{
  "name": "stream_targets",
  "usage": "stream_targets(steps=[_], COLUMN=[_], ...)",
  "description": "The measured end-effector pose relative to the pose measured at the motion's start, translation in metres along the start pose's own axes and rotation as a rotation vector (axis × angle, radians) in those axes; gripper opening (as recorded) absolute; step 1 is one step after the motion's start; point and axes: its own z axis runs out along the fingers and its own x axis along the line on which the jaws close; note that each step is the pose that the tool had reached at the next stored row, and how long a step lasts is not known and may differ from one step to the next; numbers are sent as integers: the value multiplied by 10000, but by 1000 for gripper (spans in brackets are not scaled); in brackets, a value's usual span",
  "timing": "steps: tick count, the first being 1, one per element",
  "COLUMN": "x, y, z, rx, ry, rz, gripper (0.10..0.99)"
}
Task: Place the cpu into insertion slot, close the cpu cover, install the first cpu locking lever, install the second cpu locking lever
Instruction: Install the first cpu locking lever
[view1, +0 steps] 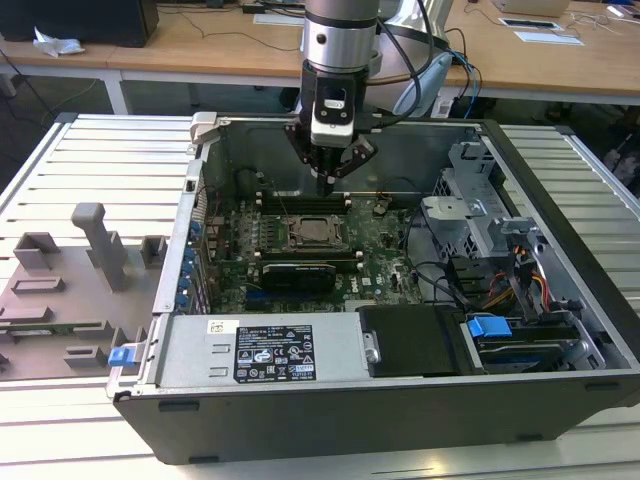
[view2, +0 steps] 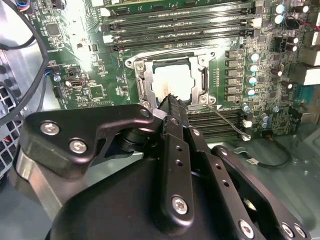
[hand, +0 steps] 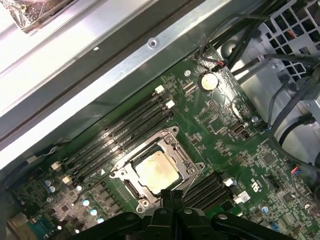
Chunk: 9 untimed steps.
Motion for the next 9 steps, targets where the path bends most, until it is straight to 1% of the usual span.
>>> stream_targets(steps=[9], x=[0], y=[0], z=[0], rx=[-23], ry=[-35], rz=[-663], gripper=[106])
